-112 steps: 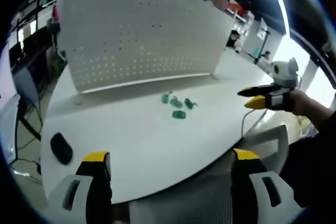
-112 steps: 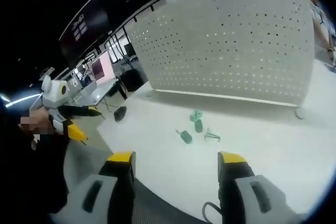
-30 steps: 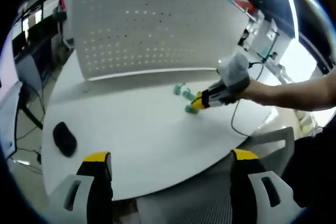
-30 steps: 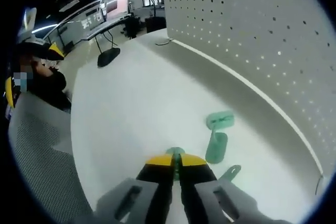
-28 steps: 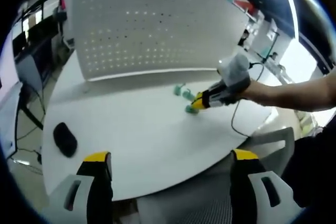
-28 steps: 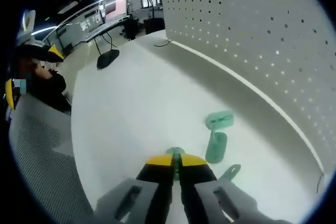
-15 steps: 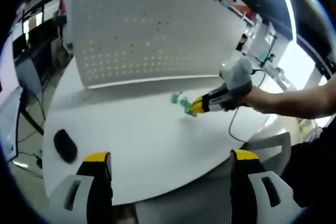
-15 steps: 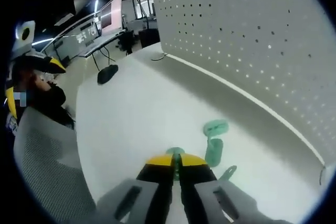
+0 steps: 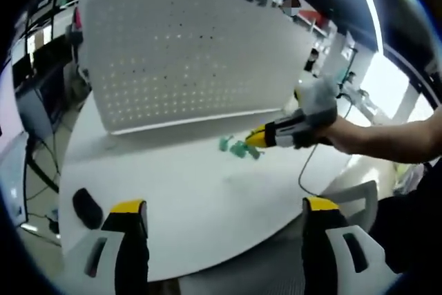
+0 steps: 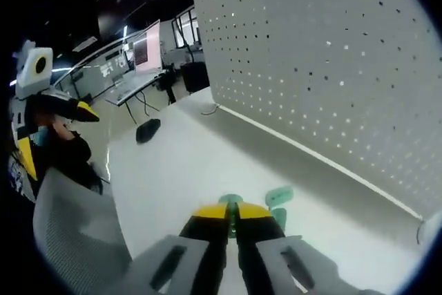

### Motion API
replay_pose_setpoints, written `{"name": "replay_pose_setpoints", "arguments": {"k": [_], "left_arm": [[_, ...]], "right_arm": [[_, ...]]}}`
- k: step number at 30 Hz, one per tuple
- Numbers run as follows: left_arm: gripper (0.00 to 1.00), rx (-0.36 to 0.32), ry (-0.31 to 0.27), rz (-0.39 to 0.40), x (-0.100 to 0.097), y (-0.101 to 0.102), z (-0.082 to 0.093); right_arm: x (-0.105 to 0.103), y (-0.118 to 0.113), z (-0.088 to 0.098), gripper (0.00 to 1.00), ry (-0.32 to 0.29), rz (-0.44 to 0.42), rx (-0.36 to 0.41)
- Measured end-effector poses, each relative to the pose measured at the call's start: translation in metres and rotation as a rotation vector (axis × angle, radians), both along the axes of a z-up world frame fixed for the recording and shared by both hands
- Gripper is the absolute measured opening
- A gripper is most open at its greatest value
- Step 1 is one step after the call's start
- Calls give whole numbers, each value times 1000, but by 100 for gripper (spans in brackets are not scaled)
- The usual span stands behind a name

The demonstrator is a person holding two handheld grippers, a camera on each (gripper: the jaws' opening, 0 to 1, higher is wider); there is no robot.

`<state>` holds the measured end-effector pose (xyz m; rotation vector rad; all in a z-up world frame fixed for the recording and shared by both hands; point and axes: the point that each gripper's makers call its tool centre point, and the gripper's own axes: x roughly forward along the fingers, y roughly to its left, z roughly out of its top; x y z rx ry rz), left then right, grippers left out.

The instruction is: Insert the hook assembly into the mounting plate slot until the hook locks in place.

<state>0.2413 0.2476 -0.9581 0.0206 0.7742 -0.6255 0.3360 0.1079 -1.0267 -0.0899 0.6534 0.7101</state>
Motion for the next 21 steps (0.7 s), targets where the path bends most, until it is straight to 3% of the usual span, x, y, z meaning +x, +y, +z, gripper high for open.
{"name": "replay_pose_setpoints", "arguments": {"k": [11, 12, 14, 16, 19, 21], "left_arm": [[88, -64, -22, 20, 11, -9, 12], [86, -72, -22, 16, 11, -12, 13], [70, -103, -92, 37, 20, -15, 25], [64, -118, -94, 35, 21, -18, 30], [72, -145, -74, 33, 26, -25, 32], [69, -149, -80, 27, 27, -27, 33]], "right_arm": [[-5, 5, 58, 0, -52, -108, 189], [-6, 7, 63, 0, -59, -110, 201], [-8, 12, 75, 0, -69, -126, 251], [-11, 17, 86, 0, -40, -161, 338], [-16, 23, 107, 0, -77, -165, 379], [-19, 29, 118, 0, -89, -163, 411]]}}
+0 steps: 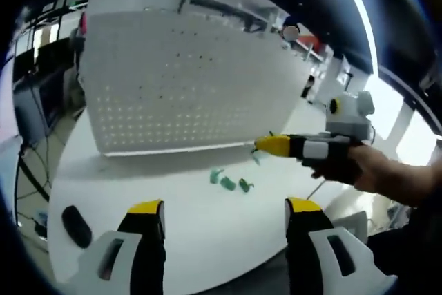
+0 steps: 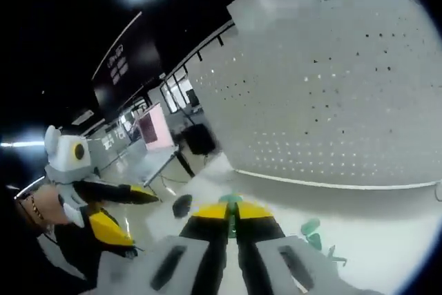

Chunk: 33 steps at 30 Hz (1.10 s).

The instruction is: Insert the hook assembly into the mounting plate slot until the hook locks in place.

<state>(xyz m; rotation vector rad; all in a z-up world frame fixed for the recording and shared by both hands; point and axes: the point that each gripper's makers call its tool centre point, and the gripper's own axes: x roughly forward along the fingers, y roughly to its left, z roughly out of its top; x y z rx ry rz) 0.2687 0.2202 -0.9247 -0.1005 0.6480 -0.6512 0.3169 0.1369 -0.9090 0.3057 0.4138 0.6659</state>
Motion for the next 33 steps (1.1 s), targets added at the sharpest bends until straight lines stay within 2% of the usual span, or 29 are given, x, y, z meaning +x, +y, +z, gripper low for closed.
{"name": "replay_pose_setpoints", "arguments": {"k": [3, 5, 18, 25, 27, 33], "left_arm": [[68, -27, -8, 9, 5, -3, 5], [67, -42, -18, 20, 9, -4, 8], [47, -139, -45, 32, 16, -11, 25], [34, -200, -46, 22, 13, -18, 31], [30, -214, -45, 22, 13, -19, 32], [22, -237, -50, 14, 10, -20, 35]], "right_arm": [[-5, 9, 17, 0, -21, -7, 55], [-7, 15, 24, 0, -11, -12, 107], [-22, 36, 41, 0, -17, -29, 251], [-30, 46, 52, 0, -53, -24, 285], [-32, 48, 52, 0, -42, -29, 309], [-39, 56, 54, 0, -54, -12, 316]]}}
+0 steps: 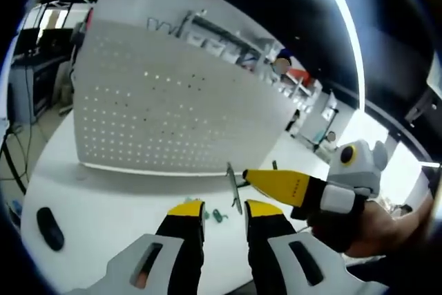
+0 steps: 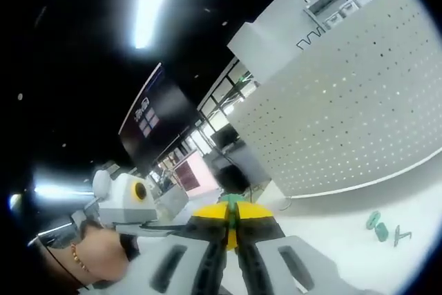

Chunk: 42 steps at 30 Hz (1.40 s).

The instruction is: Insert the hook assembly into the mounting plate slot until the hook locks in place.

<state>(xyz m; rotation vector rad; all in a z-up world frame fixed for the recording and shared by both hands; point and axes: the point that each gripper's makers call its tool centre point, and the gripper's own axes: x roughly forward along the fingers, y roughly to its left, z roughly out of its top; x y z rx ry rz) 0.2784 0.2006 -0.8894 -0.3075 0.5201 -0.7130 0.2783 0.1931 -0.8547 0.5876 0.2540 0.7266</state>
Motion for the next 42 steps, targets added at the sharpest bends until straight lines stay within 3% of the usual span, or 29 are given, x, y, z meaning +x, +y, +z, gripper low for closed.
{"name": "replay_pose_setpoints", "arguments": {"k": [12, 19, 29, 34, 37, 38, 39, 40, 42], "left_arm": [[6, -43, -3, -17, -3, -6, 5], [5, -90, 4, -17, -4, -7, 8], [1, -83, 3, -17, -5, -6, 7], [1, -42, -8, -17, -4, -3, 3], [1, 10, -24, -18, -4, -1, 0], [1, 36, -42, -14, -3, 1, 1], [1, 52, -47, -12, -2, 2, 0], [1, 68, -52, -10, -2, 3, 0], [1, 113, -69, -6, 1, 7, -1]], "right_arm": [[-5, 6, 4, 0, -28, 11, 4], [-7, 6, 8, 0, -47, 4, -10], [-9, 8, 7, 2, -64, 14, -31], [-9, 10, 4, 3, -40, 35, -26], [-9, 10, 5, 10, -37, 47, -29], [-9, 10, 2, 12, -20, 54, -40], [-11, 10, -4, 12, 51, 60, 4], [-10, 8, -4, 13, 77, 60, 46], [-10, 4, -4, 14, 94, 56, 76]]}}
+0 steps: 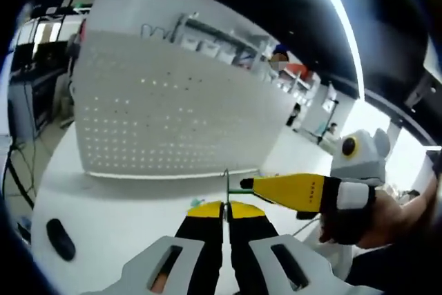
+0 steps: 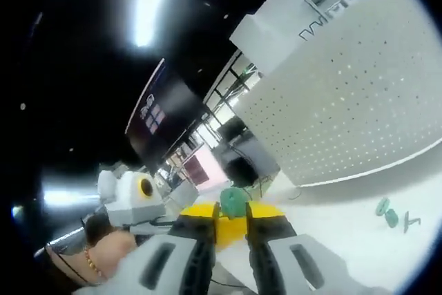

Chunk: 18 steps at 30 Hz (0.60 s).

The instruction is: Insert the hook assembly into the mounting plate slot until the hook locks in place.

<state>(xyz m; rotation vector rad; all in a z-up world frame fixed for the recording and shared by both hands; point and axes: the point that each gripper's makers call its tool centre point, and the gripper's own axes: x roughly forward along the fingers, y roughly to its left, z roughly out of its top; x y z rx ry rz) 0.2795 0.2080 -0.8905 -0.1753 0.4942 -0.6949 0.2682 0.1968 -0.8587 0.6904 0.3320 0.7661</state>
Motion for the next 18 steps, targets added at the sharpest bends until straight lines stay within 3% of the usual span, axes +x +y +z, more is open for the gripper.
{"name": "replay_pose_setpoints", "arguments": {"k": [4, 8, 14, 18], "left_arm": [[1, 38, -47, 19, 4, 6, 5], [1, 156, -119, 11, 8, 9, 9], [1, 171, -146, 2, 8, 1, 11], [1, 160, -171, 0, 6, -5, 16]], "right_arm": [[-3, 0, 1, 15, -47, 24, -52], [-4, 0, -3, 16, -62, 35, -85], [0, 5, 7, 17, -85, 43, -76], [4, 3, 10, 9, -84, 26, -61]]}}
